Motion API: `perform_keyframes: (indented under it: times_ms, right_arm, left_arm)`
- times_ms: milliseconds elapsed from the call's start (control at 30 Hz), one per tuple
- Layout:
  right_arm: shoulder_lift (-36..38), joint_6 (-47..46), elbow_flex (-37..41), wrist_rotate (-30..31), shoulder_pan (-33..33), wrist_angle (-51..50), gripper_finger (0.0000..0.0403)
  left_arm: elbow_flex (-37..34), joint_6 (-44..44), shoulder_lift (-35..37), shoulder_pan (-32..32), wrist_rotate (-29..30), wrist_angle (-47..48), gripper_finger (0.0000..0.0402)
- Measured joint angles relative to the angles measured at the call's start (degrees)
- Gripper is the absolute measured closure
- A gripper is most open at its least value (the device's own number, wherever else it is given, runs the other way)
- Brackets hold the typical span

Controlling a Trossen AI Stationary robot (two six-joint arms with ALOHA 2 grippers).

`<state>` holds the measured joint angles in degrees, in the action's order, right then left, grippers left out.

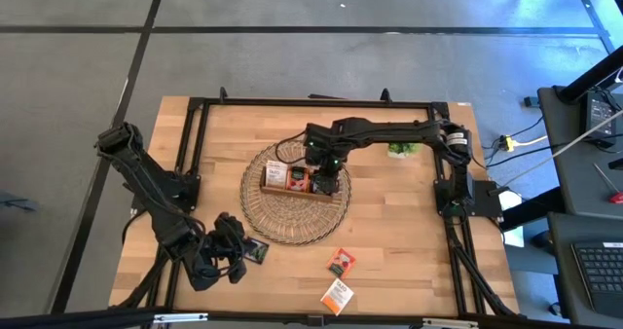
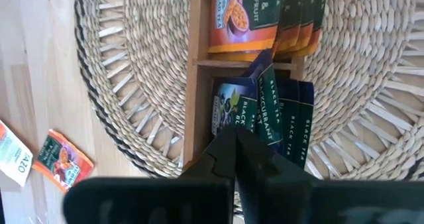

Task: Pick & Place Tea
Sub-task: Adjust the purple tea bags in the wooden organizer

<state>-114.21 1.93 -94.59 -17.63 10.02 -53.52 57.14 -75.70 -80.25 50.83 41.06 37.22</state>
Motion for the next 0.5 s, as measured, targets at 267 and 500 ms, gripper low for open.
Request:
perform_keyframes:
  times_ms: [267, 500]
  right_arm:
    - [0.79, 0.22, -0.02, 0.13, 0.00, -0.44, 0.0384]
    - [0.85, -2.38, -0.02, 2.48, 0.24, -0.15, 0.0347]
  left_arm:
    - [0.00, 0.02, 0.00, 0.00, 0.02, 0.73, 0.0400]
    - [0.00, 0.02, 0.00, 0.00, 0.07, 1.58, 0.0400]
